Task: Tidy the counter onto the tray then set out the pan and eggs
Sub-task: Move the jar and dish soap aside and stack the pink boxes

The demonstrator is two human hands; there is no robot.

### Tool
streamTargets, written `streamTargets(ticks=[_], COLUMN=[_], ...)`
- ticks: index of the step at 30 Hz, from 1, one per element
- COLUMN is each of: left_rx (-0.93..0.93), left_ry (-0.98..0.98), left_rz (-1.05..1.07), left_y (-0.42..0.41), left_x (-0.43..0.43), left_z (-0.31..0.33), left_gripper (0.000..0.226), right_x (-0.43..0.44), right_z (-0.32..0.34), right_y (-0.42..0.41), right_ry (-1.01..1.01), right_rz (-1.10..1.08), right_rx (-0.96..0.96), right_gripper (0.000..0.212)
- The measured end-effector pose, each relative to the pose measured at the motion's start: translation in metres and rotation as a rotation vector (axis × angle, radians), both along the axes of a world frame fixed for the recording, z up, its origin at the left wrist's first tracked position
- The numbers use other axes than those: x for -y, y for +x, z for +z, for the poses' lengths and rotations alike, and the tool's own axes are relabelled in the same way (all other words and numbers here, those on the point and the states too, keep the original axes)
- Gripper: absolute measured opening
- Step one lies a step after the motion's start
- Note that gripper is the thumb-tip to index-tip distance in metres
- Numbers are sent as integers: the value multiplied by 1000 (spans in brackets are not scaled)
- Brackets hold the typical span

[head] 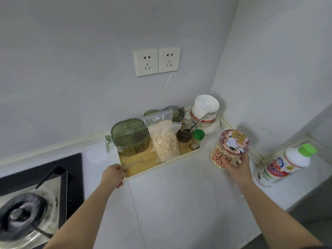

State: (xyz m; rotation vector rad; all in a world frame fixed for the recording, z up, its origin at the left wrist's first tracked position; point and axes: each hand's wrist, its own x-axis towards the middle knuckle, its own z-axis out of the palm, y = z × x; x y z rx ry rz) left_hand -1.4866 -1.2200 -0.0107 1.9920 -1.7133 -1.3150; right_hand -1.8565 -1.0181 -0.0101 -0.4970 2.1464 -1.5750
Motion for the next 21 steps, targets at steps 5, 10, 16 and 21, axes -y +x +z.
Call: streamTargets(ticks=[5,10,16,21], left_rx=[153,211,61,-156], left_ry=[-15,-202,-416,-476], left_rz=[-155,-158,-308,-502], left_y=[-7,-16,-78,-146], left_x=[1,-14,-43,-60], left_z=[0,6,29,33], left_gripper=[26,22,17,5], right_x=[-1,-5,0,-1], right_z=[-5,-11,-8,-9], right_y=[-1,-6,-4,-5], right_ry=[-28,-7,16,-6], right_rz=[6,23,9,9], right_rx=[35,24,22,41], right_gripper=[76,81,82,82])
